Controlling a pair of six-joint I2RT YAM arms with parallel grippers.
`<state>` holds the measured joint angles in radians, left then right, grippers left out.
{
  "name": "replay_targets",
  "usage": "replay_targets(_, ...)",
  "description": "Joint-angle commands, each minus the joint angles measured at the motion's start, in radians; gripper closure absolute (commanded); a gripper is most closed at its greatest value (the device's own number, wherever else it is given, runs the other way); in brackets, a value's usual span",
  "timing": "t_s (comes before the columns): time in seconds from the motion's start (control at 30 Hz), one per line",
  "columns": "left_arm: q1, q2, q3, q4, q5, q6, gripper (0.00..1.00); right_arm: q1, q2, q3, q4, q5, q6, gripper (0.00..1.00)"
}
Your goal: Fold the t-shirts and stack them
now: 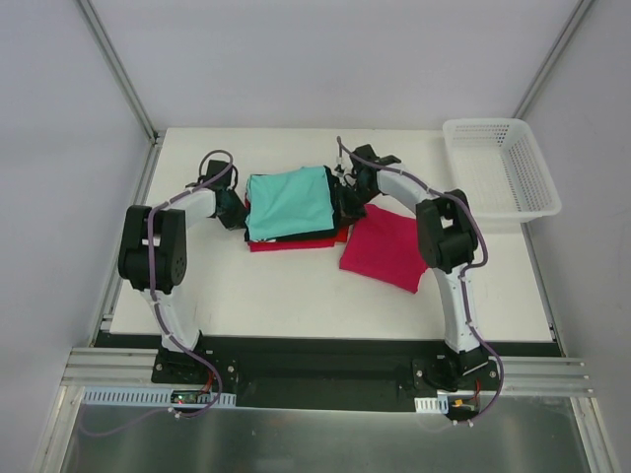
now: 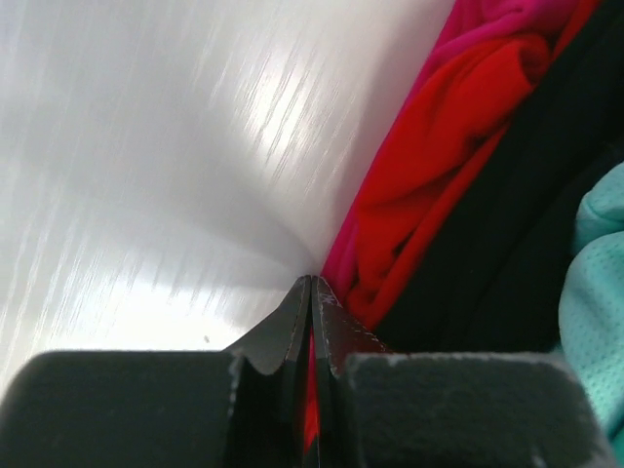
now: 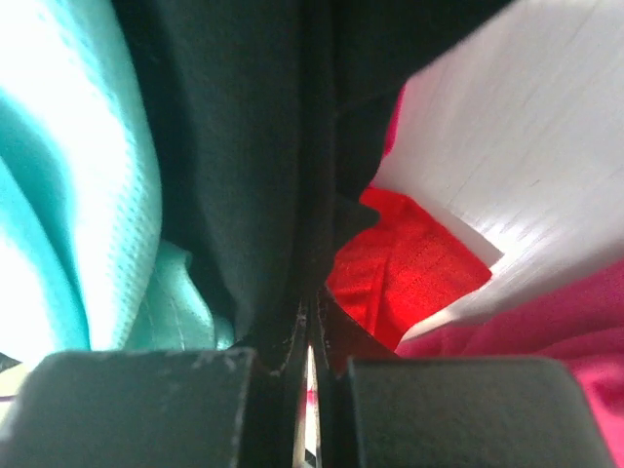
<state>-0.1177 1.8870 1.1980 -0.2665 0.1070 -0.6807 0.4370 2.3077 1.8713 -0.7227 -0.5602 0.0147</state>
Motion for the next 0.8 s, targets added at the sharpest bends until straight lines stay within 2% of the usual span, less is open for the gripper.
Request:
replay_targets(0.0, -0.013, -0.13, -0.092, -0.031, 0.043, 0.009, 1.0, 0.052, -0.117, -0.075, -0.037, -0.014, 0.002, 1.0)
replay_targets(0.37, -0.011, -0.446, -0.267, -0.108, -0.042, 0.053, 1.0, 0.196, -0.284, -0.3, -0.017, 0.081, 0.039, 1.0)
replay_targets(0.57, -0.011, -0.566, -0.357, -0.125, -0.044, 0.05, 1.0, 0.272, -0.364, -0.405, -0.003, 0.155, 0.077, 1.0)
replay_targets(0.77, -0.011, -0.647, -0.425, -0.132, -0.033, 0.053, 1.0, 0.286, -0.427, -0.454, -0.009, 0.247, 0.11, 1.0)
